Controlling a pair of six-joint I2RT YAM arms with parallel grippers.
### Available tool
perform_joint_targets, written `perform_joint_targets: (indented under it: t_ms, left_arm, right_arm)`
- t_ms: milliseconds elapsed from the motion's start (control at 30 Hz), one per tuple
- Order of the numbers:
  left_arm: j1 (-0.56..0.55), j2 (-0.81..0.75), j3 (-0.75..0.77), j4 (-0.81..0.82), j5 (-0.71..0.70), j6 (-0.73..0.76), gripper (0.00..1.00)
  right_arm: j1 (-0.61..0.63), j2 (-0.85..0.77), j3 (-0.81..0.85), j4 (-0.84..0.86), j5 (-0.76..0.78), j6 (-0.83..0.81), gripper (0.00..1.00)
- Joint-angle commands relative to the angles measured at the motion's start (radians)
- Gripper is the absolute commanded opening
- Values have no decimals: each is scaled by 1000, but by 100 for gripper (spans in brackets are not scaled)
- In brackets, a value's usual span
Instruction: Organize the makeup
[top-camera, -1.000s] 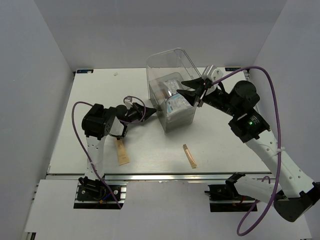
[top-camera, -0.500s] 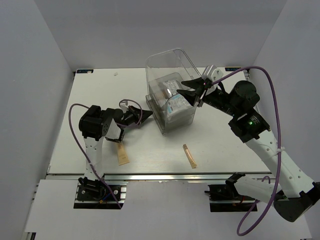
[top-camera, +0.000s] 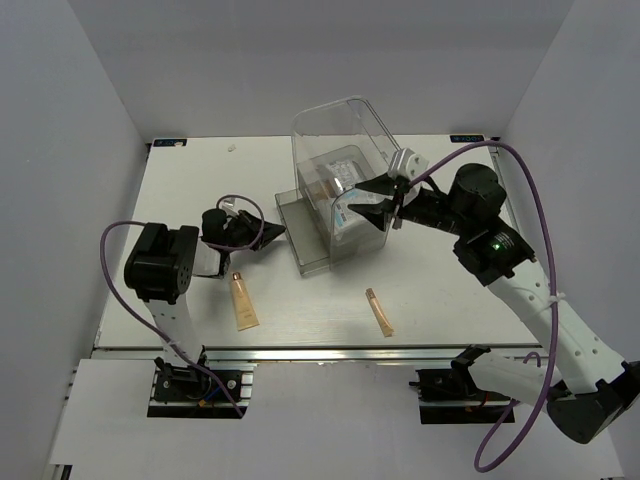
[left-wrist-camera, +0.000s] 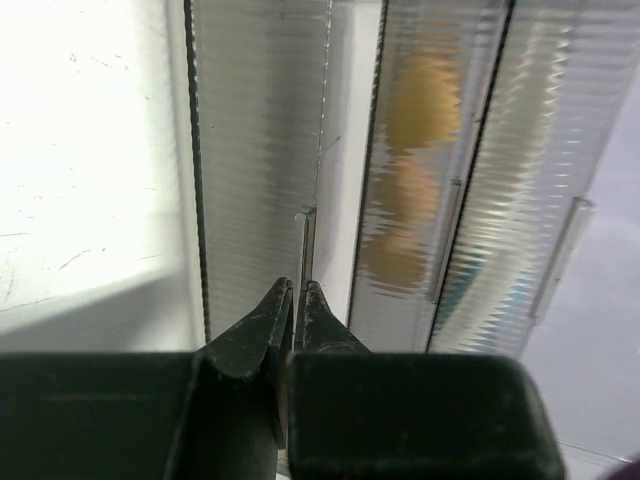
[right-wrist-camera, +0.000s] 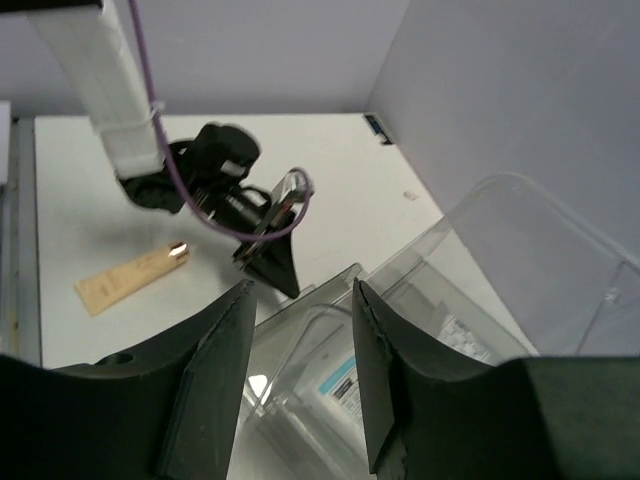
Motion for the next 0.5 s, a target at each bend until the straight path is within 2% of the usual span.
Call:
perform_joint_targets:
  t_ms: [0, 33, 67, 167, 233, 267, 300, 333, 367, 400, 467]
  left_arm:
    - [0, -79, 42, -209, -10, 140, 6]
    - [0, -82, 45, -228, -14, 149, 29]
    - [0, -91, 53, -263, -22, 166, 44]
    - [0, -126, 59, -321, -34, 195, 67]
    - [0, -154, 65, -343, -45, 204, 72]
    - [0, -172, 70, -381, -51, 219, 72]
    - [0, -213, 89, -413, -68, 235, 77]
    - [0, -238, 102, -447, -80, 254, 79]
    - [0, -266, 117, -543, -99, 309, 83]
    - [0, -331, 170, -615, -150, 346, 98]
    - [-2, -407, 217, -788, -212, 447, 98]
  right_arm:
    - [-3, -5, -4, -67, -95, -82, 50]
    - [-3, -2, 0, -110, -115, -99, 51]
    - [-3, 6, 8, -144, -138, -154, 52]
    - [-1, 20, 37, -343, -249, -292, 56]
    - [0, 24, 48, -460, -293, -450, 56]
    - [3, 37, 56, -602, -298, -514, 56]
    - [8, 44, 57, -677, -287, -647, 56]
    - [13, 52, 57, -742, -271, -700, 56]
    - [20, 70, 53, -856, -251, -747, 56]
    - [25, 81, 37, -903, -196, -806, 54]
    - [36, 121, 13, -959, -128, -797, 50]
